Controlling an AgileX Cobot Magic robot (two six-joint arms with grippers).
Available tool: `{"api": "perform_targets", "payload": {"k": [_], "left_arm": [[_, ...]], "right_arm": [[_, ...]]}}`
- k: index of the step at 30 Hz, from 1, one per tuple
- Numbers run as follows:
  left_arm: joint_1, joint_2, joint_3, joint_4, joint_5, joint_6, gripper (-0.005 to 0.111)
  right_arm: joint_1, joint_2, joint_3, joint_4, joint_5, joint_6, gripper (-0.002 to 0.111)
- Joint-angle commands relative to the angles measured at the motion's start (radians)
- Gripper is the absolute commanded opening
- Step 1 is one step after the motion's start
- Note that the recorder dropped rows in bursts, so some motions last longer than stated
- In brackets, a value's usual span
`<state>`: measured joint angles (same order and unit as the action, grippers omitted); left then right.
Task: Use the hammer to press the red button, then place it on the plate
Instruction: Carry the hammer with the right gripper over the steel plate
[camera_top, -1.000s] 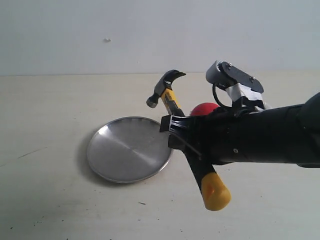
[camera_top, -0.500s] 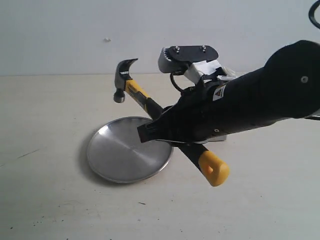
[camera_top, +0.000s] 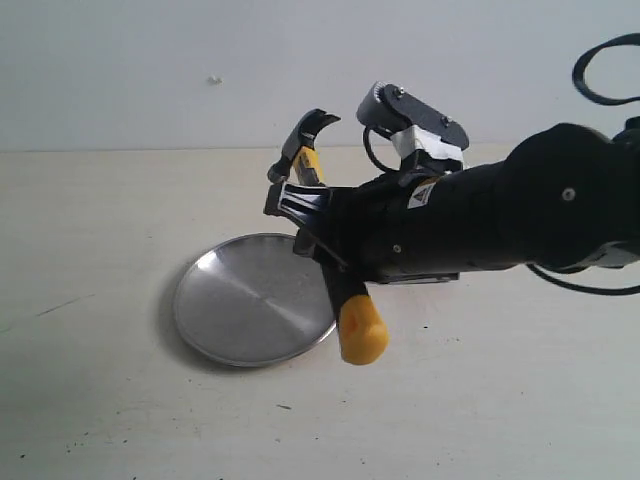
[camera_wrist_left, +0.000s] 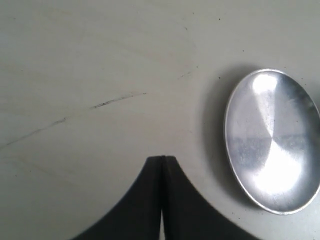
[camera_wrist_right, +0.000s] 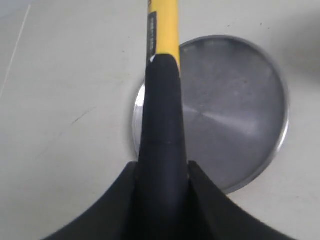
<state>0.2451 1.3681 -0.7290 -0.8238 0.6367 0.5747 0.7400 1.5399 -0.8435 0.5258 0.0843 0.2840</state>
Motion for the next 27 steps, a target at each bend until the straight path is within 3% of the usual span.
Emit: {"api": "perform_targets", "payload": {"k": [1,12,21,27], "left_arm": [[0.004,-0.008,0.004,-0.021,-0.017,0.024,0.000],[0.004,-0.008,0.004,-0.029,-0.031,0.027,0.000],[0.004,-0.008,0.004,-0.069,-0.042,0.067,0.000],[0.004,-0.008,0.004,-0.073,-0.029,0.072,0.000]], "right_arm": [[0.080,0.031,-0.007,0.098,-0.191,0.004,0.000],[0.115,0.102,-0.007,-0.030,-0.272,0.360,0.000],[0.115,0.175,-0.007,-0.526,-0.531,0.962,0.000],[0.115,0.254,-0.007,-0.610,-0.629,1.026,0.000]]}}
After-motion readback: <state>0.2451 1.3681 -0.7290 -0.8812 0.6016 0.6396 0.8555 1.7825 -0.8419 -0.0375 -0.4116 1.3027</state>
